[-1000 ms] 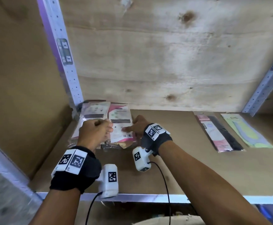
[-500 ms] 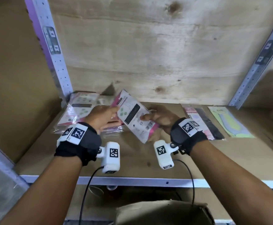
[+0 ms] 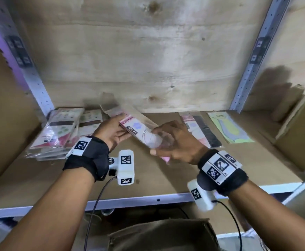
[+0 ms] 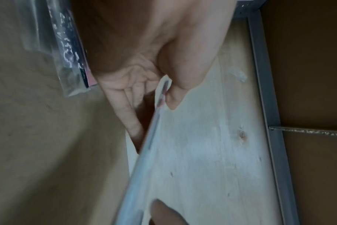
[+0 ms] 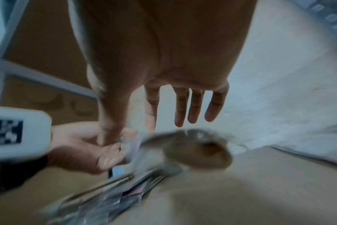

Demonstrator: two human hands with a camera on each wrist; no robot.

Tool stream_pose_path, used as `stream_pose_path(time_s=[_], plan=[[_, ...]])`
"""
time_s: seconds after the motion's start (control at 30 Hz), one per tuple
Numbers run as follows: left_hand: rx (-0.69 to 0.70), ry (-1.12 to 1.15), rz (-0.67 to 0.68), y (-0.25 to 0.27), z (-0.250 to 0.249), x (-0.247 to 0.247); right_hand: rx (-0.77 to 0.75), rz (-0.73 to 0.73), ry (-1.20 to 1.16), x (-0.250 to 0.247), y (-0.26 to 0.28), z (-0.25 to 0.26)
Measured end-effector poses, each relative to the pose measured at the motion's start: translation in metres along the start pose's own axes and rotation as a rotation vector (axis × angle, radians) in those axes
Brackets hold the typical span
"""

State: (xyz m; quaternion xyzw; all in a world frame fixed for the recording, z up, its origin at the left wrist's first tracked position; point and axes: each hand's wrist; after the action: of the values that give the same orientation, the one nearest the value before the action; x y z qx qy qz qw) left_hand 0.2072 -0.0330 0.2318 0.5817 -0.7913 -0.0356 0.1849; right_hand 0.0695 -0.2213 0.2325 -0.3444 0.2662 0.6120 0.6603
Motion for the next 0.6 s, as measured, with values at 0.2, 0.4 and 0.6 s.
stream_pose_path(time_s=[0.2, 0.4, 0.6], plan=[[-0.050, -0.084, 0.050, -0.013, 0.014, 0.019, 0.299, -0.109, -0.343, -0.027, 0.001, -0.041], [-0.103, -0.097, 0.101, -0.015, 0.024, 0.032, 0.250, 0.017, -0.738, -0.020, 0.005, -0.067], [0.160, -0.314, -0.105, -0.029, 0.011, -0.003, 0.225, 0.106, -0.761, -0.023, 0.012, -0.073]])
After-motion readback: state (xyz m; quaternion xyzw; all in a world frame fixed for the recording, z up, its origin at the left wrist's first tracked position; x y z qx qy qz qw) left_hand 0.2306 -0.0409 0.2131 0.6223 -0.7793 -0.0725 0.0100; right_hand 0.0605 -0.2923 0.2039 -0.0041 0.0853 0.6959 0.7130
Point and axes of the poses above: each hand's wrist, its own y-axis away from the middle knuckle, its own x-axis out of the palm, z = x × y, and after that the axes turned 4 degrees about -y, right-handed
